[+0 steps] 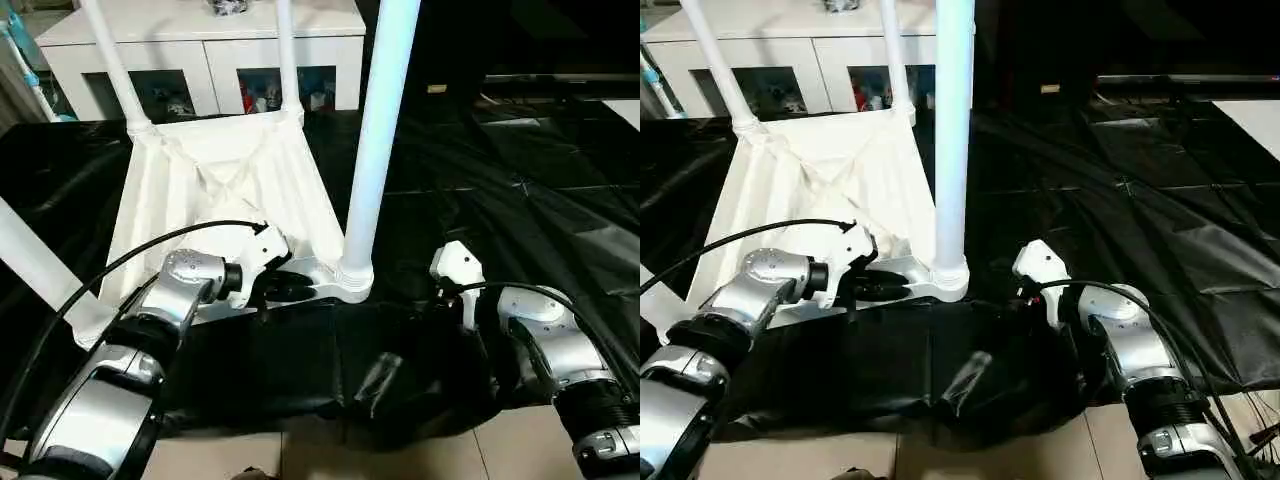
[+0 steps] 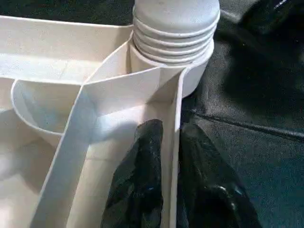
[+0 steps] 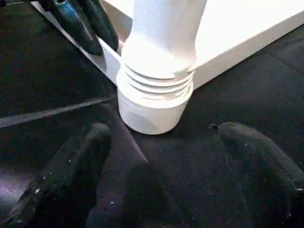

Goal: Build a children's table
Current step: Rotate leg to tighten

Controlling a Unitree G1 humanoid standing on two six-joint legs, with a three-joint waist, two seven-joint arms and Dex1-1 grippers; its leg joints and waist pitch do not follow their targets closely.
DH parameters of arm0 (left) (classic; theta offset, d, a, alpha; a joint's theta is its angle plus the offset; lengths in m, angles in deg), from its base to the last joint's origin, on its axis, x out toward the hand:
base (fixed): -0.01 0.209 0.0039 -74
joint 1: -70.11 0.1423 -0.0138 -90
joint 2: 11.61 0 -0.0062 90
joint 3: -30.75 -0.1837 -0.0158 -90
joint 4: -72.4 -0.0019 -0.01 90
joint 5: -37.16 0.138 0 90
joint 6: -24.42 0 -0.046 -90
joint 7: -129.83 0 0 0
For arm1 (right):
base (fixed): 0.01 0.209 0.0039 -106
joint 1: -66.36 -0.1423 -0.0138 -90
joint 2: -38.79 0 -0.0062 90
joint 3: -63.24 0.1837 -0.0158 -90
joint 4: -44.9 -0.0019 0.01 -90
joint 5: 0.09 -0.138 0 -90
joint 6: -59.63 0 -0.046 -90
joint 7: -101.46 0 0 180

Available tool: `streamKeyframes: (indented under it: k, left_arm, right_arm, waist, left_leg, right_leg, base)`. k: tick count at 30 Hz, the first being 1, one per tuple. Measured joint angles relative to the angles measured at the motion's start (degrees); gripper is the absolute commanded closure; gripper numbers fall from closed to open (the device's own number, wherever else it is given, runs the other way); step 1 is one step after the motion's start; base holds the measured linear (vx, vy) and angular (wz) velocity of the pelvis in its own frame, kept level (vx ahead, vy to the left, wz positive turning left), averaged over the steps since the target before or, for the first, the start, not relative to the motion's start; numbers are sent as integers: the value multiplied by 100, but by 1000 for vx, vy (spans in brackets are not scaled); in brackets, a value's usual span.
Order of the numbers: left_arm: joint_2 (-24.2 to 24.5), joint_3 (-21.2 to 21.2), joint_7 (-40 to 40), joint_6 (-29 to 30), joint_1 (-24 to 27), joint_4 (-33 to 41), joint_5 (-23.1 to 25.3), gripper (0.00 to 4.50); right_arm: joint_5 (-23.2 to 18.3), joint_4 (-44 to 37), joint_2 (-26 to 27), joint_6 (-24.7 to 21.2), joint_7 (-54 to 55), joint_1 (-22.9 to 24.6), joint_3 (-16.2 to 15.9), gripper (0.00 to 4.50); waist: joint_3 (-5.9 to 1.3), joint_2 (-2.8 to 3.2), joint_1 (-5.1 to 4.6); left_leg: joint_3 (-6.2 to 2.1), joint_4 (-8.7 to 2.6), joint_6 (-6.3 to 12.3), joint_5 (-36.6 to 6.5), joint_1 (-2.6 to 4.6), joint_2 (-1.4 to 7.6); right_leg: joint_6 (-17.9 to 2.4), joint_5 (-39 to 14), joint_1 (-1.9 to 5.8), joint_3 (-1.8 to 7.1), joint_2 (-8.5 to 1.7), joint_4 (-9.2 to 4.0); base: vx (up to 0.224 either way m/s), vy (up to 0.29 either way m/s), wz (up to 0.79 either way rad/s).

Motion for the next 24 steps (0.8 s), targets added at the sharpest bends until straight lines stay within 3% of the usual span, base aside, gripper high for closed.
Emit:
streamKeyframes:
  k: [5,15,24]
  left_arm:
    - [72,-14,-75,-50,70,122,72,448]
    - [131,51,-181,26,305,544,45,448]
    - [76,39,-203,530,934,1746,-6,448]
  right_arm:
    - [0,3,-1,0,-3,-2,-3,52]
    - [-28,70,33,-2,62,-30,16,52]
    - [-392,-347,65,-288,-391,186,2,52]
  waist:
    - [0,-1,-24]
    - [-1,-3,-36]
    - [-5,2,5]
  left_leg:
    - [0,-1,0,0,1,0]
    - [5,-14,0,-1,-1,0]
    - [11,-15,11,-8,-3,-11]
  right_leg:
    - [1,-1,-1,1,0,-2]
    - [10,-7,-5,0,0,-16]
    - [20,-16,-4,3,-12,-18]
  base:
    - [0,0,0]
    - [0,0,0]
    - [0,0,0]
